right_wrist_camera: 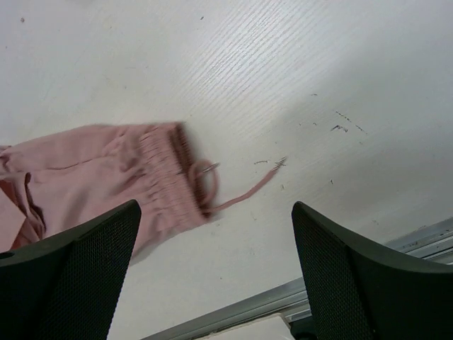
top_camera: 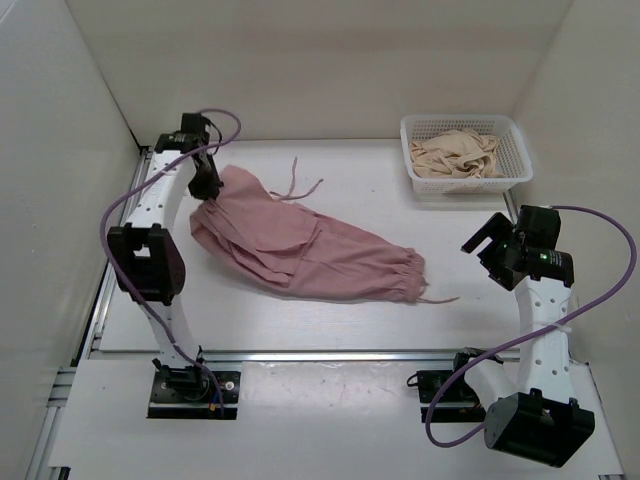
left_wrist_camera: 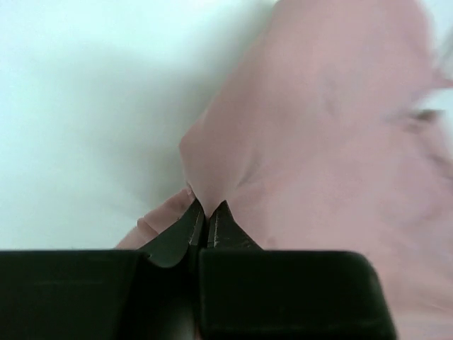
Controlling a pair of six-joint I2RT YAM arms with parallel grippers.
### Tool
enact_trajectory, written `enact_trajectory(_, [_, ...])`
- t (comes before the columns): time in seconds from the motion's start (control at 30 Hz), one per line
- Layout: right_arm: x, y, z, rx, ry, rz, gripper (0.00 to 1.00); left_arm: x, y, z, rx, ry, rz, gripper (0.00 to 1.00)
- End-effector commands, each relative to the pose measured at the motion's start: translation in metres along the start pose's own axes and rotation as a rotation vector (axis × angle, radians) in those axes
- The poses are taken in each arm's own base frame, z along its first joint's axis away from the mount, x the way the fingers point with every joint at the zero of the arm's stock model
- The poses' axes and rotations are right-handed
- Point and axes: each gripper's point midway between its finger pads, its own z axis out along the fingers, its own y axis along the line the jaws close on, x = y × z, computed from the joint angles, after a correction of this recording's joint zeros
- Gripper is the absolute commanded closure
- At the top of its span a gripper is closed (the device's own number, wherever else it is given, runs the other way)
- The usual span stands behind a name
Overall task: Fold and stack the trousers
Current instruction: Fold the trousers
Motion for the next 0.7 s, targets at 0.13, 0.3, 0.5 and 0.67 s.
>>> enact_trajectory(0.13, [0.004, 0.004, 0.0, -0.035, 0.001, -0.014, 0.08, -0.015, -0.042, -0.116, -0.03, -0.256, 0.056, 0.9])
enact_trajectory(0.3, [0.006, 0.002, 0.001, -0.03, 0.009, -0.013, 0.08, 0.024, -0.123, -0.154, 0.07, -0.332, 0.132, 0.9])
enact_trajectory(0.5, [0.007, 0.004, 0.001, -0.041, 0.015, -0.013, 0.08, 0.096, -0.212, -0.165, 0.184, -0.305, 0.231, 0.9])
enact_trajectory(0.67, [0.008, 0.001, -0.001, -0.033, 0.01, -0.022, 0.08, 0.148, -0.285, -0.164, 0.296, -0.245, 0.326, 0.9])
